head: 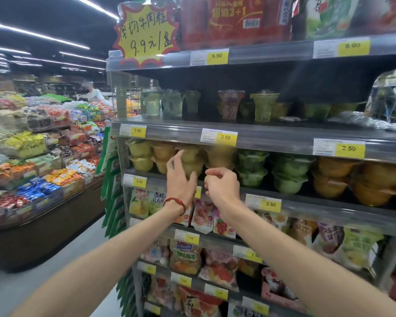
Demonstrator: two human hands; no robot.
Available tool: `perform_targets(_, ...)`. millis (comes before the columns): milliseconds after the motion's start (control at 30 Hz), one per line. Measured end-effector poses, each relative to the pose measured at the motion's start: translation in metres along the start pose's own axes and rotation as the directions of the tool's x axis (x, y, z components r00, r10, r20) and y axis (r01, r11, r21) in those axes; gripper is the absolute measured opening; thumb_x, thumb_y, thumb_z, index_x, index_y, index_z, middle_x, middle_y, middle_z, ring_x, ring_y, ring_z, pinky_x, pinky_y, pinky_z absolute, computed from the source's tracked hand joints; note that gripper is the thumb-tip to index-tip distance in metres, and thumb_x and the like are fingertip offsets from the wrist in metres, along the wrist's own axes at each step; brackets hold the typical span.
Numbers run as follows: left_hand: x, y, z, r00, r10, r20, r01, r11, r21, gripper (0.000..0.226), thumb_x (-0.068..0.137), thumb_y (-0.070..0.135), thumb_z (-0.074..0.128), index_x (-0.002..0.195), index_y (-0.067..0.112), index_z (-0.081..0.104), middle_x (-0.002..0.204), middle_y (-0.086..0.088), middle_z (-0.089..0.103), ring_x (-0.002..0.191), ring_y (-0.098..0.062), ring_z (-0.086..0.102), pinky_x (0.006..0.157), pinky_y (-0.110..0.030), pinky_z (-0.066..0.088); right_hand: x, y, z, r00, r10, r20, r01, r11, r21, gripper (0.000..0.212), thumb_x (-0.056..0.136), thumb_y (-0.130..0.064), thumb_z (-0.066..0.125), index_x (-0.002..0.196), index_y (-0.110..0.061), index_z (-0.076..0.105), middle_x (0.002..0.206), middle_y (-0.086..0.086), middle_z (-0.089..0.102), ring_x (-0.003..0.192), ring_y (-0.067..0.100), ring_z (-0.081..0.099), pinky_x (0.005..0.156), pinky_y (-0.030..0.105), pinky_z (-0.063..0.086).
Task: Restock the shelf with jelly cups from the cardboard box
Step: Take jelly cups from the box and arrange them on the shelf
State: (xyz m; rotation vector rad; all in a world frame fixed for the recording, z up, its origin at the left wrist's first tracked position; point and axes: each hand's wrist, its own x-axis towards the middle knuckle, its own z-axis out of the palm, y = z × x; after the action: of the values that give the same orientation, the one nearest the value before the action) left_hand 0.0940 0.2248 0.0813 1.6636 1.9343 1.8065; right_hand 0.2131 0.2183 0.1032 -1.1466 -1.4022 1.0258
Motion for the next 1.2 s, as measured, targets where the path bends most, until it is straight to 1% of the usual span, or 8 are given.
perform_targets(200, -0.059, -0.048, -0.027, 0.997, -0.057, 0.043, 0.052, 0.994, 0.096, 0.04, 0.09, 0.009, 0.059, 0.128, 0.019, 0.05, 0.12, 0.0, 0.052, 0.109, -0.011, 0.048, 0.093, -0.023, 0.039, -0.031, 0.025, 0.021, 0.99, -0.027, 0.141, 0.035, 0.998, -0.057, 0.016, 0.092, -0.013, 0.062, 0.087, -0.023, 0.073, 0.087, -0.007, 0.07, 0.086, 0.015, 0.066, 0.076, 0.031, 0.054)
perform_targets(433, -0.156, -0.13, -0.08, 0.895, -0.437, 0.085, 0.41, 0.883, 0.229, 0.029, 0.093, 0.013, 0.055, 0.121, 0.02, 0.054, 0.118, -0.001, 0.059, 0.109, -0.018, 0.058, 0.094, -0.034, 0.049, -0.06, 0.1, 0.069, 0.865, 0.085, 0.495, 0.055, 0.964, -0.261, 0.019, 0.095, -0.013, 0.06, 0.083, -0.025, 0.07, 0.092, -0.007, 0.07, 0.077, 0.01, 0.06, 0.067, 0.028, 0.046)
perform_targets(567, -0.216, -0.177, -0.115, 0.75, -0.648, 0.128, 0.603, 0.751, 0.268, 0.028, 0.097, 0.015, 0.053, 0.124, 0.012, 0.054, 0.115, -0.001, 0.058, 0.104, -0.017, 0.057, 0.088, -0.024, 0.044, -0.088, 0.152, 0.104, 0.742, 0.217, 0.634, 0.041, 0.929, -0.367, 0.026, 0.096, -0.009, 0.058, 0.078, -0.025, 0.068, 0.1, -0.006, 0.07, 0.094, 0.013, 0.063, 0.08, 0.03, 0.049)
perform_targets(667, -0.252, -0.219, -0.14, 0.633, -0.76, 0.152, 0.707, 0.646, 0.287, 0.03, 0.096, 0.013, 0.052, 0.126, 0.011, 0.054, 0.12, -0.005, 0.061, 0.103, -0.019, 0.059, 0.083, -0.024, 0.044, -0.109, 0.19, 0.132, 0.644, 0.343, 0.683, -0.011, 0.897, -0.441, 0.027, 0.094, -0.007, 0.058, 0.078, -0.025, 0.07, 0.084, -0.003, 0.072, 0.081, 0.023, 0.067, 0.069, 0.032, 0.051)
perform_targets(733, -0.272, -0.246, -0.154, 0.565, -0.813, 0.142, 0.767, 0.58, 0.272, 0.027, 0.095, 0.013, 0.053, 0.122, 0.014, 0.055, 0.117, -0.005, 0.064, 0.1, -0.018, 0.061, 0.08, -0.023, 0.043, -0.12, 0.215, 0.154, 0.616, 0.392, 0.684, -0.031, 0.879, -0.475, 0.028, 0.092, -0.006, 0.058, 0.077, -0.024, 0.072, 0.078, -0.004, 0.071, 0.08, 0.021, 0.066, 0.073, 0.035, 0.052)
perform_targets(933, -0.323, -0.33, -0.197, 0.364, -0.919, 0.152, 0.883, 0.392, 0.259, 0.015, 0.095, 0.019, 0.054, 0.107, 0.022, 0.062, 0.106, 0.0, 0.066, 0.099, -0.019, 0.064, 0.087, -0.029, 0.048, -0.167, 0.303, 0.231, 0.486, 0.572, 0.661, -0.124, 0.794, -0.596, 0.021, 0.084, -0.014, 0.06, 0.079, -0.027, 0.075, 0.088, -0.002, 0.077, 0.094, 0.021, 0.072, 0.093, 0.041, 0.057)
perform_targets(1133, -0.367, -0.403, -0.222, 0.156, -0.985, 0.075, 0.963, 0.169, 0.21, 0.012, 0.092, 0.015, 0.057, 0.092, 0.027, 0.061, 0.101, -0.008, 0.069, 0.096, -0.025, 0.065, 0.09, -0.032, 0.051, -0.199, 0.383, 0.294, 0.334, 0.703, 0.628, -0.188, 0.702, -0.686, 0.021, 0.087, -0.007, 0.063, 0.08, -0.024, 0.074, 0.083, -0.002, 0.078, 0.083, 0.021, 0.073, 0.097, 0.05, 0.057)
perform_targets(1200, -0.383, -0.418, -0.221, 0.086, -0.995, 0.055, 0.98, 0.095, 0.177, 0.013, 0.092, 0.012, 0.055, 0.092, 0.024, 0.061, 0.105, -0.011, 0.07, 0.099, -0.026, 0.065, 0.092, -0.033, 0.051, -0.205, 0.406, 0.308, 0.286, 0.738, 0.612, -0.197, 0.67, -0.716, 0.019, 0.086, -0.011, 0.062, 0.08, -0.025, 0.073, 0.088, -0.001, 0.079, 0.093, 0.025, 0.073, 0.1, 0.051, 0.054)
